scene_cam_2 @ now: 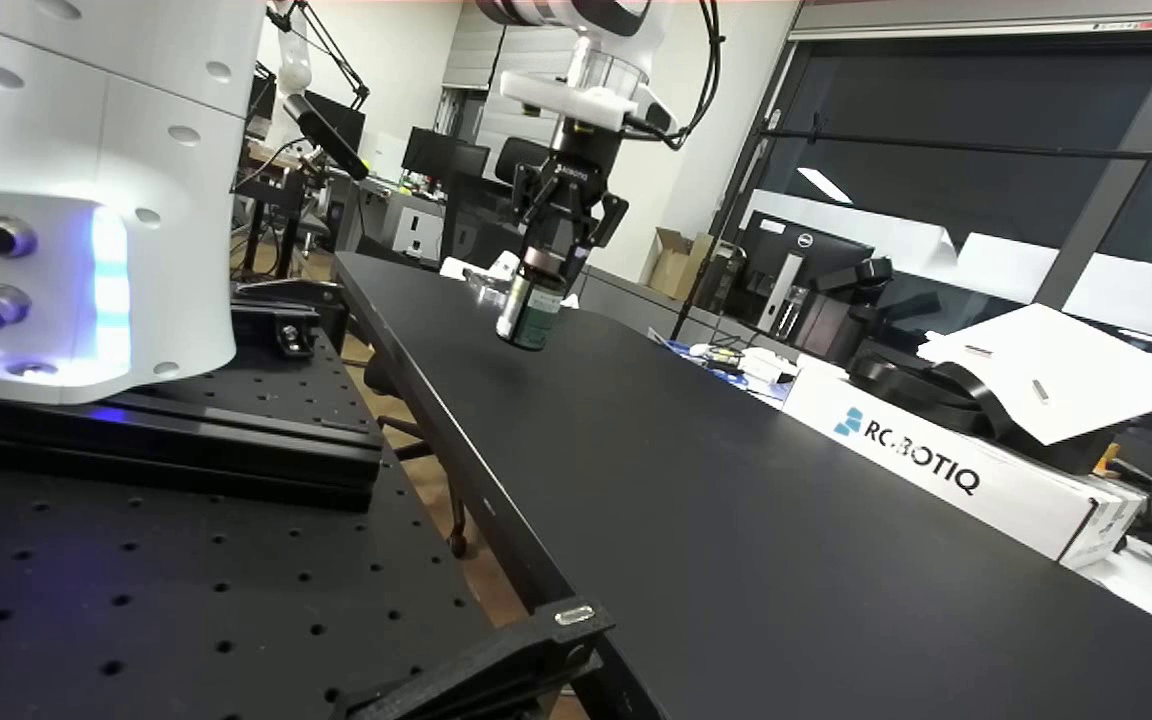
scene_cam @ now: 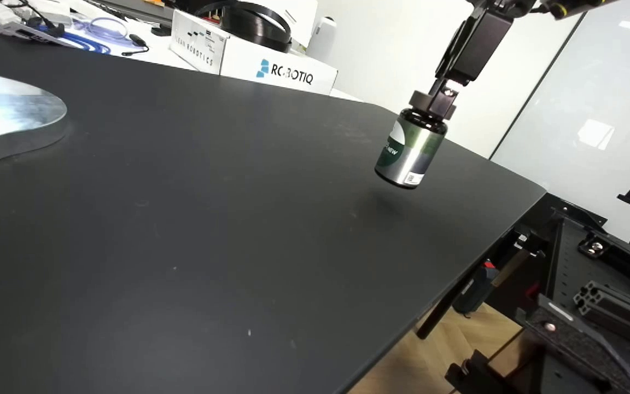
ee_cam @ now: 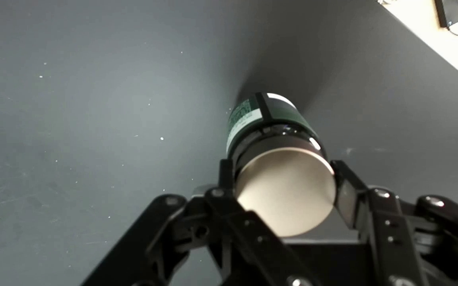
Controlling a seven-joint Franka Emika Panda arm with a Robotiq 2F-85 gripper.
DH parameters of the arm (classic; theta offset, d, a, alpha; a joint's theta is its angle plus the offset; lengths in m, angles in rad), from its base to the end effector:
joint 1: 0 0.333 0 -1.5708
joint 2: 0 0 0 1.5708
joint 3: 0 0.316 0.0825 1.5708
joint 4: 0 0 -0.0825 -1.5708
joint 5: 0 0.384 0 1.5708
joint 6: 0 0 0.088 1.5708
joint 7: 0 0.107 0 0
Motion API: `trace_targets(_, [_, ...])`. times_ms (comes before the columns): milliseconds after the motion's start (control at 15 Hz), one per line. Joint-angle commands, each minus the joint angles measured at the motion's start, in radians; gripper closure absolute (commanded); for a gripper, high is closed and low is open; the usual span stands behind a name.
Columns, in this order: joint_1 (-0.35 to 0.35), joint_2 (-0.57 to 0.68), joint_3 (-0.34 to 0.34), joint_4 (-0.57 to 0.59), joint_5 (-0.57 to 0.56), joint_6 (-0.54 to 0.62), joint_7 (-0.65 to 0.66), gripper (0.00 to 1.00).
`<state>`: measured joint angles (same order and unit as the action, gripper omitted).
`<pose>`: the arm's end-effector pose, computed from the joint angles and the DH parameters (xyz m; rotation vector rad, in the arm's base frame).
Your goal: Pick up the medicine bottle from the table and move it slightly to the left.
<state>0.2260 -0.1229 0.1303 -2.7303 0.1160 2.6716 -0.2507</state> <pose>0.3804 0.1363 0.2666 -2.9989 -0.7734 -0.0956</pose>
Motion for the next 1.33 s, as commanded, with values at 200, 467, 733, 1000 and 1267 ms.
trace_targets(200, [-0.008,0.059,0.012,-0.024,-0.008,0.095,0.021,0.64])
trace_targets(467, [-0.013,0.075,0.018,-0.02,-0.022,0.088,0.035,0.2])
trace_targets(733, [-0.009,-0.009,0.016,0.013,0.011,-0.035,0.016,0.0])
trace_targets(1000, [-0.01,-0.142,-0.013,0.059,0.036,-0.245,-0.009,0.0])
trace_targets(1267, [-0.008,-0.166,-0.024,0.071,0.019,-0.311,-0.003,0.0])
